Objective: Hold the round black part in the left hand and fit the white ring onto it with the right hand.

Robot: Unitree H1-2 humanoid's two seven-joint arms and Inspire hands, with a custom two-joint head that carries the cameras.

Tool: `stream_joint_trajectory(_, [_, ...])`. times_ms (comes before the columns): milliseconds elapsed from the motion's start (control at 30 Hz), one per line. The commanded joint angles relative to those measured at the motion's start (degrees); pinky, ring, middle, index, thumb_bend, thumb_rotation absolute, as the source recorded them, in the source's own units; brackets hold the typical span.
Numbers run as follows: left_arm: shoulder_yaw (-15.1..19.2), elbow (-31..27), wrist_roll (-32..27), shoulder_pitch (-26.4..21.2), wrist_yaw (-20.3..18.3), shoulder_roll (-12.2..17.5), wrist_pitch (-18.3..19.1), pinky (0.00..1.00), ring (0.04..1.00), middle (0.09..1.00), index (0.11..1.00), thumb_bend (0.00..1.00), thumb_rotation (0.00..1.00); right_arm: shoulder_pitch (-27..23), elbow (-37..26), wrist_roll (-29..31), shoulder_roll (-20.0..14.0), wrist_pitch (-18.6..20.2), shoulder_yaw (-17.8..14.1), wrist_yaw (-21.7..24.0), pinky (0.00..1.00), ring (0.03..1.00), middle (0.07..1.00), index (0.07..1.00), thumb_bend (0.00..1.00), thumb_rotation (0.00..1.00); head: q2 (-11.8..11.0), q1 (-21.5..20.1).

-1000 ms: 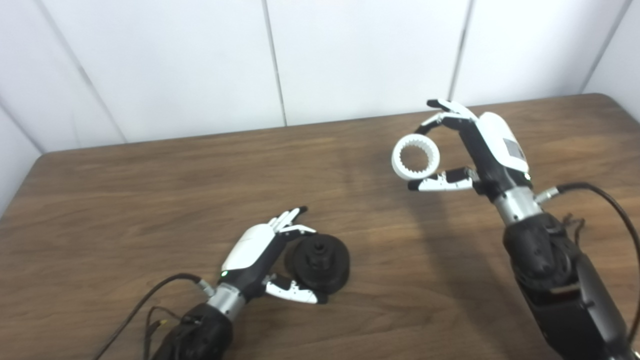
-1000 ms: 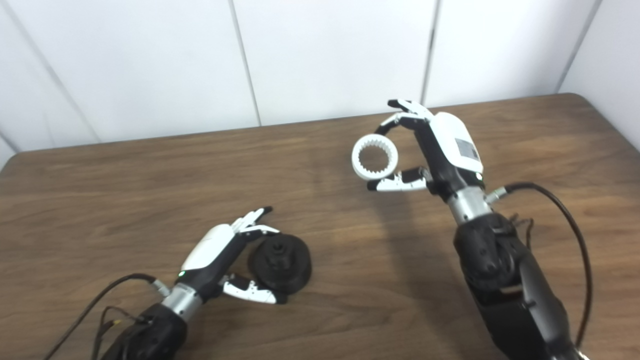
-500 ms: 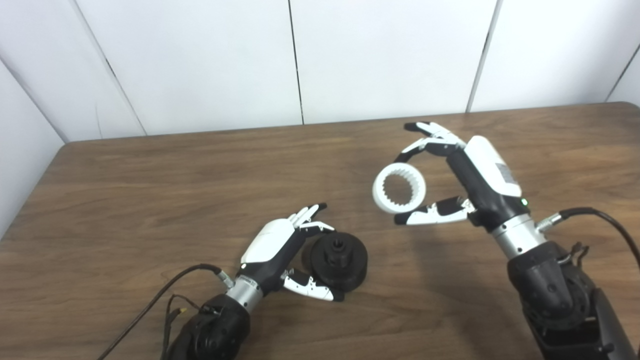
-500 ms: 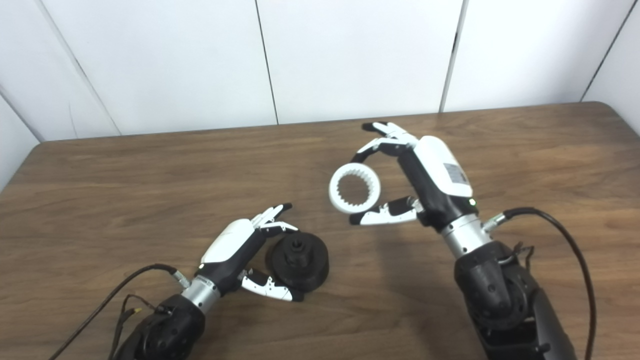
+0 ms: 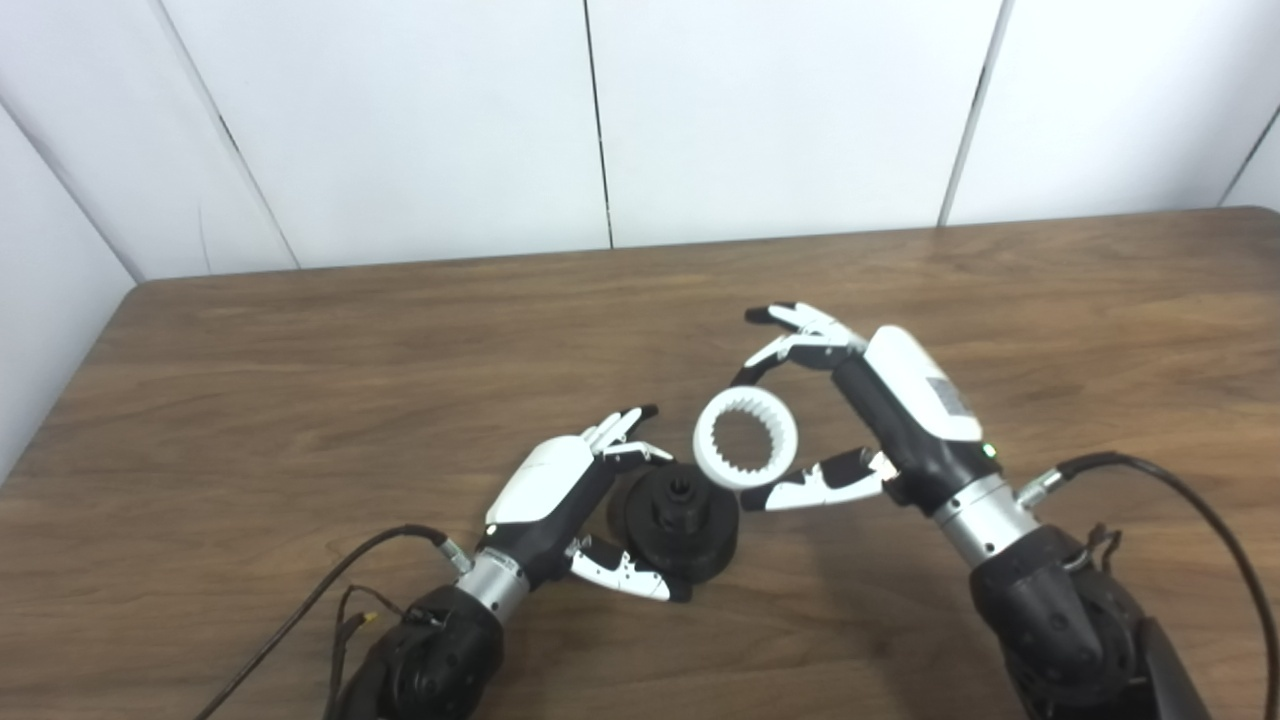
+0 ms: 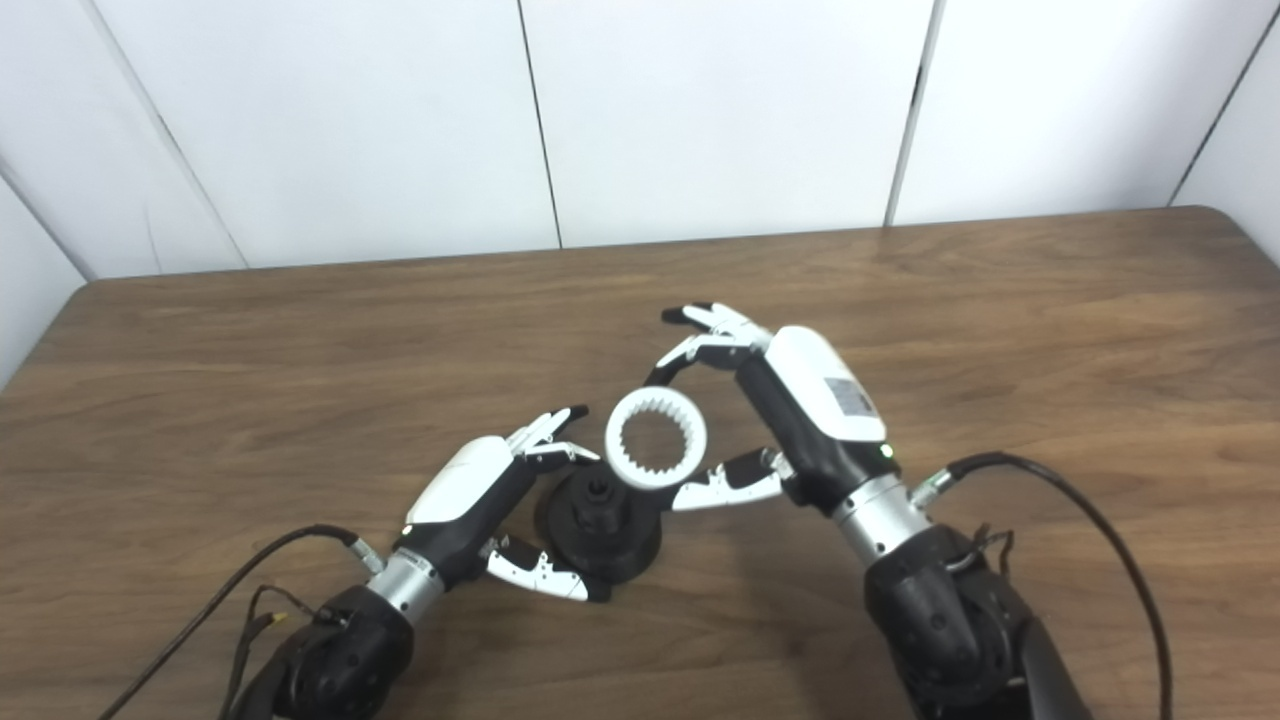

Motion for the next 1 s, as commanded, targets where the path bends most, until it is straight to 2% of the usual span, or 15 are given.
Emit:
stream_joint_trajectory(0, [-0.3, -0.3, 0.4, -1.4, 0.0, 0.0, -0.1, 0.97, 1.0, 1.0, 0.668, 0.95, 0.34, -1.1, -1.8, -0.1, 0.6, -2.7, 0.1, -0.3, 0.89, 0.902, 0.871, 0.492, 0.52, 0.15, 0.1, 0.0])
stream_joint_trajectory(133, [-0.4, -0.1, 0.3, -1.3, 0.3, 0.0, -0.5, 0.97, 1.0, 1.0, 0.668, 0.95, 0.35, -0.6, -1.1, -0.3, 1.4, -3.3, 0.8, -0.6, 0.88, 0.897, 0.871, 0.493, 0.52, 0.15, 0.2, 0.0])
stream_joint_trajectory(333, [-0.7, -0.4, 0.7, -1.3, 0.3, -0.2, -0.1, 0.98, 1.0, 1.0, 0.669, 0.95, 0.34, -0.1, 0.3, -0.5, 2.4, -3.4, 2.2, -0.1, 0.95, 0.913, 0.885, 0.494, 0.52, 0.16, 0.3, 0.6])
stream_joint_trajectory(467, [-0.9, -0.9, 1.1, -1.3, 0.0, -0.6, 0.5, 0.98, 1.0, 1.0, 0.669, 0.95, 0.35, -0.2, 1.9, -1.0, 2.7, -4.2, 2.9, -0.6, 0.93, 0.908, 0.885, 0.494, 0.52, 0.16, 0.4, 0.8])
stream_joint_trajectory(667, [-1.3, -2.3, 0.9, -1.1, -0.9, -1.1, 2.2, 1.0, 1.0, 1.0, 0.668, 0.95, 0.32, -0.7, 3.1, -1.2, 3.4, -4.0, 3.3, -0.4, 0.96, 0.921, 0.891, 0.494, 0.52, 0.16, 0.6, 0.9])
stream_joint_trajectory(967, [-1.5, -2.6, 0.9, -0.7, -0.9, -1.0, 2.2, 0.99, 1.0, 1.0, 0.664, 0.95, 0.31, -0.8, 4.4, -1.4, 4.1, -3.8, 3.3, -0.3, 0.96, 0.92, 0.893, 0.494, 0.52, 0.16, 0.8, 1.0])
